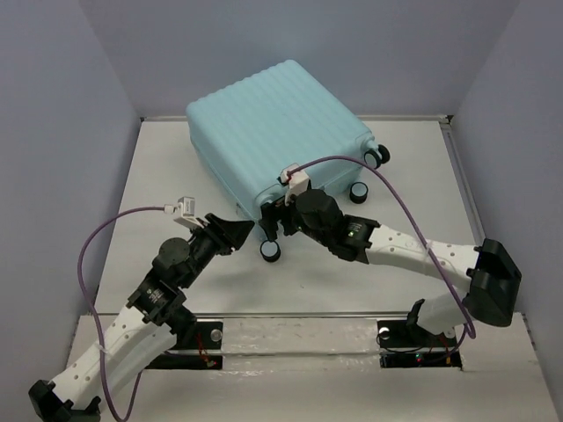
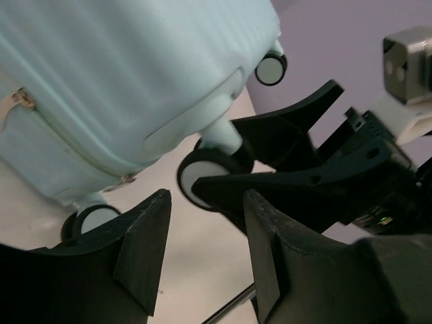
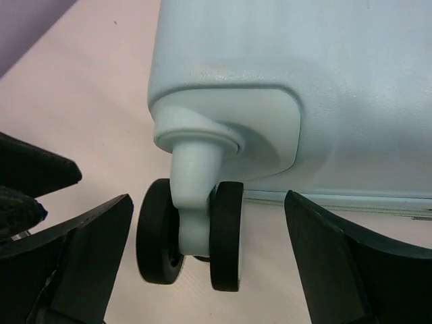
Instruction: Pack the luggage
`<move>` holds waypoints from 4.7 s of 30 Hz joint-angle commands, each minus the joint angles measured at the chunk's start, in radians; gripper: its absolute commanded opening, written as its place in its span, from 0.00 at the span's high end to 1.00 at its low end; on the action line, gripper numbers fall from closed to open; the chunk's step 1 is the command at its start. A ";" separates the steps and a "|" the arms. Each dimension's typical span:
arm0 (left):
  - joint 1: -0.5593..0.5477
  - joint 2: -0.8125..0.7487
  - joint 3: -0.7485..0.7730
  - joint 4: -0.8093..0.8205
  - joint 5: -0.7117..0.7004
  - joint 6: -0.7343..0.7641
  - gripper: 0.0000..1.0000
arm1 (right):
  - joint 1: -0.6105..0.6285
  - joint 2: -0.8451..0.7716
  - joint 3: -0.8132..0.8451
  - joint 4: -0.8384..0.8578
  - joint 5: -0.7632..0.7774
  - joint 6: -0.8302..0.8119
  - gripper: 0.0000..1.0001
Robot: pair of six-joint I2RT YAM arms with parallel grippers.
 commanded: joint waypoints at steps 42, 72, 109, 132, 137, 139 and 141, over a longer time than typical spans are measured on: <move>-0.430 0.677 0.111 0.337 -0.880 0.104 0.47 | 0.102 0.206 0.576 -0.404 -0.363 -0.304 0.93; -0.426 0.494 0.057 0.614 -1.130 0.287 0.94 | 0.147 -0.018 0.257 -0.252 -0.297 -0.200 0.93; -0.285 0.326 -0.080 0.425 -0.050 0.181 0.83 | -0.157 -0.414 -0.269 -0.286 -0.096 -0.046 0.46; -0.369 0.668 0.192 0.548 0.138 0.144 0.59 | -0.157 -0.615 -0.820 0.524 -0.161 0.196 0.40; -0.369 0.728 0.262 0.522 0.129 0.144 0.59 | -0.157 -0.469 -0.849 0.738 -0.259 0.184 0.40; -0.369 0.754 0.298 0.505 0.120 0.142 0.59 | -0.157 -0.414 -0.863 0.830 -0.240 0.184 0.40; -0.369 0.771 0.318 0.498 0.117 0.142 0.59 | -0.157 -0.385 -0.871 0.881 -0.208 0.173 0.40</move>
